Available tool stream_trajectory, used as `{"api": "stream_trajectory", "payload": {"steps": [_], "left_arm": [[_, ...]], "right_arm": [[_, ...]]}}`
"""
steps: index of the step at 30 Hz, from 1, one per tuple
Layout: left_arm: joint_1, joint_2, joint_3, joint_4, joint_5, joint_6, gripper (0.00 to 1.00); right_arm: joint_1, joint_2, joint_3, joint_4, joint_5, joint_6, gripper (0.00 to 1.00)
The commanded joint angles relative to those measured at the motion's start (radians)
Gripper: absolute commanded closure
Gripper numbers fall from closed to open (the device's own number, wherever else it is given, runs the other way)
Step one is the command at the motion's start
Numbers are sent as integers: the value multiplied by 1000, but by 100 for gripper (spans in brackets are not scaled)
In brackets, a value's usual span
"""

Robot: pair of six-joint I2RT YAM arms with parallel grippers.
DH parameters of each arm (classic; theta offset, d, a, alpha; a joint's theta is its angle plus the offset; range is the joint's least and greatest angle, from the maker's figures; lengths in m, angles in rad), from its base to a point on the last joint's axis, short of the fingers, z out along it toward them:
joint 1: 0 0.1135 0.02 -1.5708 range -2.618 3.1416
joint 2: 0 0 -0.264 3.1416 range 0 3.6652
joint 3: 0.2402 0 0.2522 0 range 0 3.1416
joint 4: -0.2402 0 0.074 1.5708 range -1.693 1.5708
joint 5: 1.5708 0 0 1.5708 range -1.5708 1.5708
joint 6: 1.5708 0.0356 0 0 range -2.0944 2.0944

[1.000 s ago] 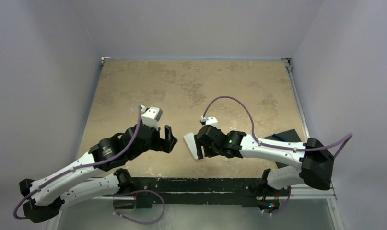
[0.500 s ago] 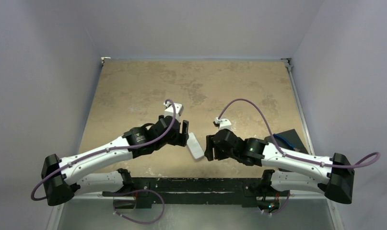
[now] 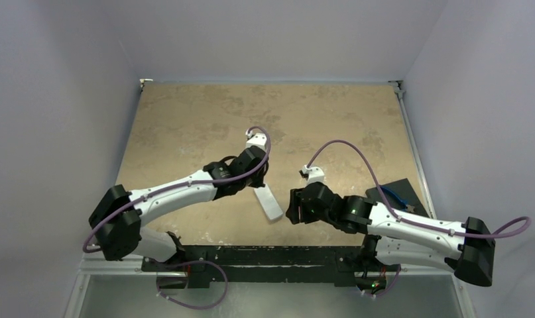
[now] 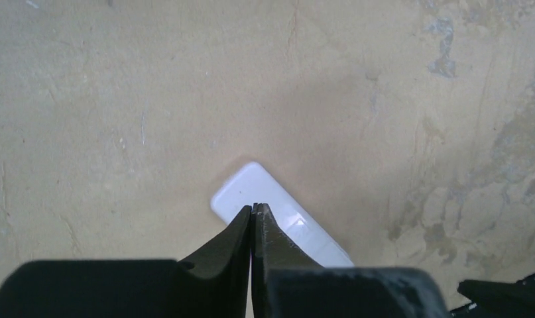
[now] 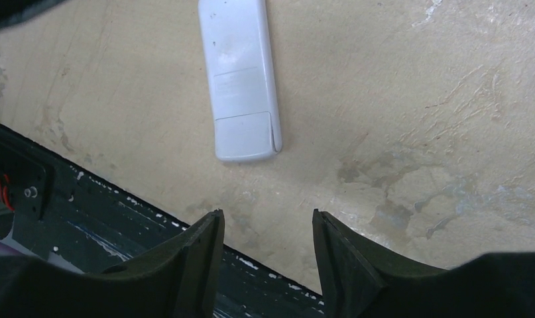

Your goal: Load the batteries into the remote control

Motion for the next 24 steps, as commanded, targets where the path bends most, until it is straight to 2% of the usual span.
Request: {"api": "stream_trajectory", "payload": {"steps": [1, 11, 24], "left_arm": [[53, 89, 82, 101, 62, 43, 100], [65, 330, 182, 135, 112, 57, 100], [69, 465, 198, 134, 112, 42, 100]], "right_arm": [[-3, -48, -22, 58, 18, -3, 42], [-3, -113, -53, 69, -7, -11, 42], [-3, -158, -90, 76, -25, -10, 40]]}}
